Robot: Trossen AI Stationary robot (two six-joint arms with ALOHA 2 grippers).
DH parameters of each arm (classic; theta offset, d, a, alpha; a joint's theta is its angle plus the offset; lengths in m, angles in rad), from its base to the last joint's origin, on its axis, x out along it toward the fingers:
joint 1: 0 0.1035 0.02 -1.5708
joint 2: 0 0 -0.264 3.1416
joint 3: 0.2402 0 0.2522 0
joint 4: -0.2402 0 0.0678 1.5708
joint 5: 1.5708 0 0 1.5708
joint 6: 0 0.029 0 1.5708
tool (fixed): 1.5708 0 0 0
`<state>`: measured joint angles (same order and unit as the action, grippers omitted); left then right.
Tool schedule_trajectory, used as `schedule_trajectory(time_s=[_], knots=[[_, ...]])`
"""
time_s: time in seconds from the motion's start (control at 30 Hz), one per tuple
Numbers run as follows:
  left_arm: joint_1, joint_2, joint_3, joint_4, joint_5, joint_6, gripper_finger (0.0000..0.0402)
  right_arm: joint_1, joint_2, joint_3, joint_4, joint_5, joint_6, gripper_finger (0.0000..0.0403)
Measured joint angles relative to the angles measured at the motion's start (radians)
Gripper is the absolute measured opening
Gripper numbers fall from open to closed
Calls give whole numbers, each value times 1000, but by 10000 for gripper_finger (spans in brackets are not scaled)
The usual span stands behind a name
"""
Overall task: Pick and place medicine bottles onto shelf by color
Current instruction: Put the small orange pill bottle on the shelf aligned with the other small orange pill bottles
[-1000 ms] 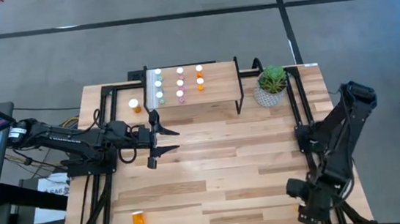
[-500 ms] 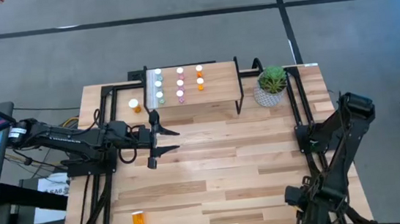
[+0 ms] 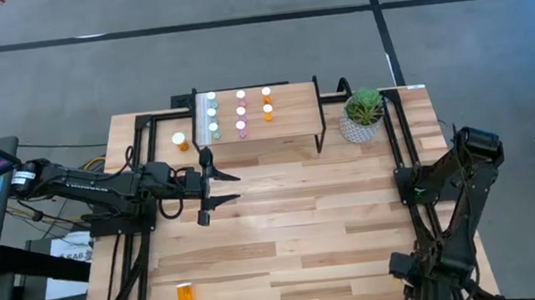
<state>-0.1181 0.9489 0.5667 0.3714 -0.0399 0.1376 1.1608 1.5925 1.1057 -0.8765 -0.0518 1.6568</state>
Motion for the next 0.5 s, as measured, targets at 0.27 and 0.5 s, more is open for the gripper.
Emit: schedule_trajectory(time_s=[0.27,0.5], knots=[[0,0,0,0,-1,0,178,-9,0,0,-40,69,-5,260],[0,0,0,0,-1,-1,178,-18,0,0,-77,75,-6,260]])
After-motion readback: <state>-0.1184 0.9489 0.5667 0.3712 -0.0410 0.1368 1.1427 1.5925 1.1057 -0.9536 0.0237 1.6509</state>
